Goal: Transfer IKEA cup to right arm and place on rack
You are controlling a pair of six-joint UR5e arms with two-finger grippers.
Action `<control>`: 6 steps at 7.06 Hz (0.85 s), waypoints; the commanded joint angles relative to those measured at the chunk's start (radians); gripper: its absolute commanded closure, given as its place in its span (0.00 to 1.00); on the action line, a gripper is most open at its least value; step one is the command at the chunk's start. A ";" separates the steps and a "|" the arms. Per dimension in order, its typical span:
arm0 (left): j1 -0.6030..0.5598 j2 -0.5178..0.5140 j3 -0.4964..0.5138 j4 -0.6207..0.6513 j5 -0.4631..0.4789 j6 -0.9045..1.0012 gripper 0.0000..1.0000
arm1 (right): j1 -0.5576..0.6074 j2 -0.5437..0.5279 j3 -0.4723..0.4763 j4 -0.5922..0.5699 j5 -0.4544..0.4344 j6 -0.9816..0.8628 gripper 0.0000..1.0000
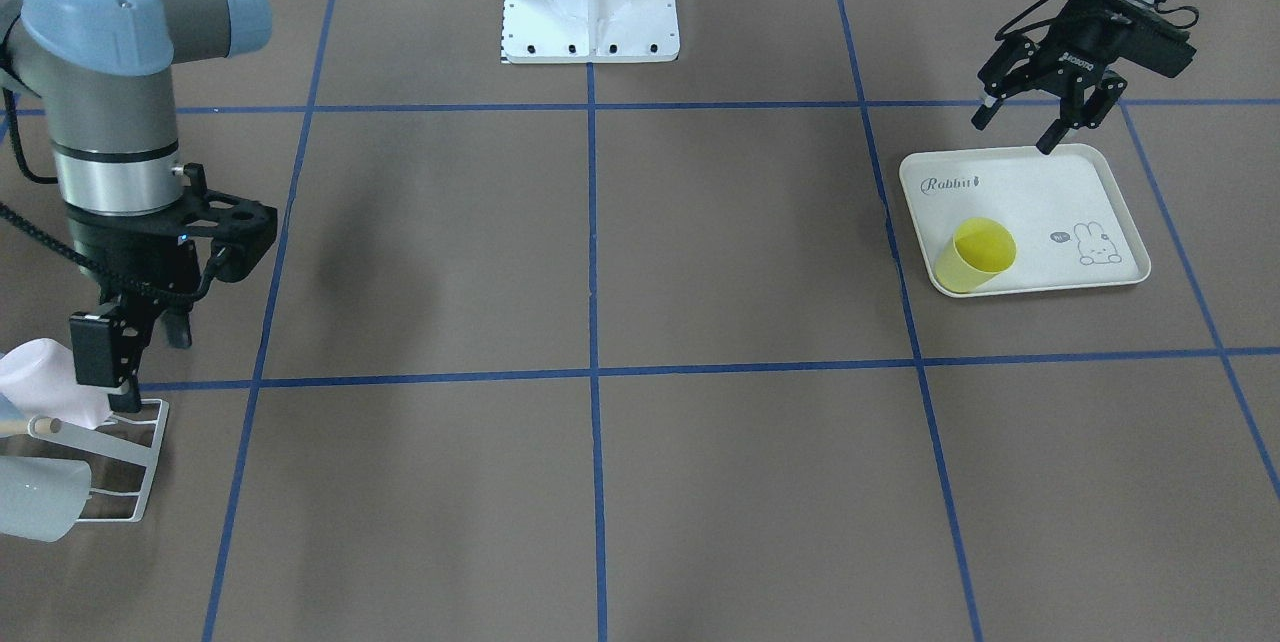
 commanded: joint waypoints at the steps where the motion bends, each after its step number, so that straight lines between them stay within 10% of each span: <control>1: 0.004 -0.047 0.060 0.001 0.082 -0.059 0.00 | -0.141 -0.007 0.111 0.002 0.031 0.361 0.01; 6: 0.008 -0.126 0.183 0.011 0.141 -0.059 0.00 | -0.243 -0.003 0.193 0.003 0.030 0.541 0.01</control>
